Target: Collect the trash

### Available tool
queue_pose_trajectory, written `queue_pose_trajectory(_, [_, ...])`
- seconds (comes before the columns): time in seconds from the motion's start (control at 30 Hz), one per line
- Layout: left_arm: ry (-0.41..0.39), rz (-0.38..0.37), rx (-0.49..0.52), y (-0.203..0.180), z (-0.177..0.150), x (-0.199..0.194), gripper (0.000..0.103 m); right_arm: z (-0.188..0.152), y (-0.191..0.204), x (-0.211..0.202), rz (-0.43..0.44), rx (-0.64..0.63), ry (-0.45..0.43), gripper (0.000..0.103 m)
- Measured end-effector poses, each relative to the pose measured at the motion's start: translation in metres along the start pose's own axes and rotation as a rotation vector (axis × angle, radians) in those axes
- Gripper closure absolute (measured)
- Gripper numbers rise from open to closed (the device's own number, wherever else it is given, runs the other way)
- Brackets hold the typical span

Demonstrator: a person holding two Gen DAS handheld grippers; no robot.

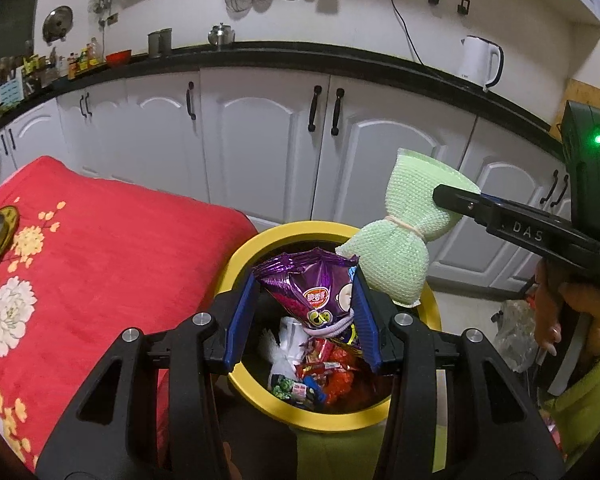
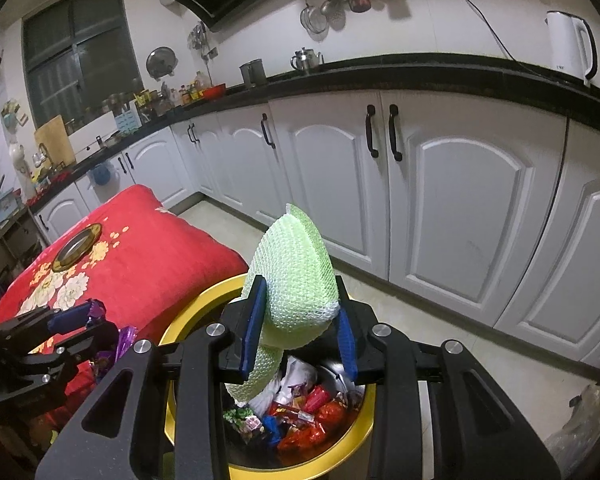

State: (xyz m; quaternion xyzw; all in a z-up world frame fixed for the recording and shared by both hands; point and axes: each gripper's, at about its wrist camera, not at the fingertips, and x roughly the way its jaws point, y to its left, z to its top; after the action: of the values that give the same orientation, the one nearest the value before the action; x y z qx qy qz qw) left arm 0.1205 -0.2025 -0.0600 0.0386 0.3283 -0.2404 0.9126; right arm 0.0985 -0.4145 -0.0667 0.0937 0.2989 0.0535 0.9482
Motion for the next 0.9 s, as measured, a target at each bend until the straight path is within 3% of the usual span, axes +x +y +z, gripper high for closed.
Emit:
queue_pose_trajectory(0.3, [0.031,-0.003,0.0,0.0,-0.004,0.013,0.064,-0.004,-0.005,0.009,0.018,0.02,0.023,0.066])
queue_pose_trajectory(0.37, [0.038,0.007,-0.004,-0.001,-0.004,0.016,0.057,-0.005,-0.007,0.01,0.022,0.031,0.026,0.058])
queue_pose_trajectory(0.53, [0.063,0.017,-0.033,0.006,-0.007,0.022,0.035,-0.007,-0.01,0.012,0.013,0.05,0.035,0.054])
queue_pose_trajectory(0.67, [0.071,0.032,-0.053,0.013,-0.008,0.021,0.019,-0.008,-0.007,0.008,0.003,0.042,0.03,0.042])
queue_pose_trajectory(0.77, [0.07,0.053,-0.074,0.02,-0.008,0.013,0.012,-0.009,-0.002,0.005,-0.004,0.026,0.029,0.033])
queue_pose_trajectory(0.9, [0.051,0.102,-0.105,0.037,-0.007,-0.004,0.011,-0.011,0.011,-0.001,-0.01,-0.007,0.017,0.02])
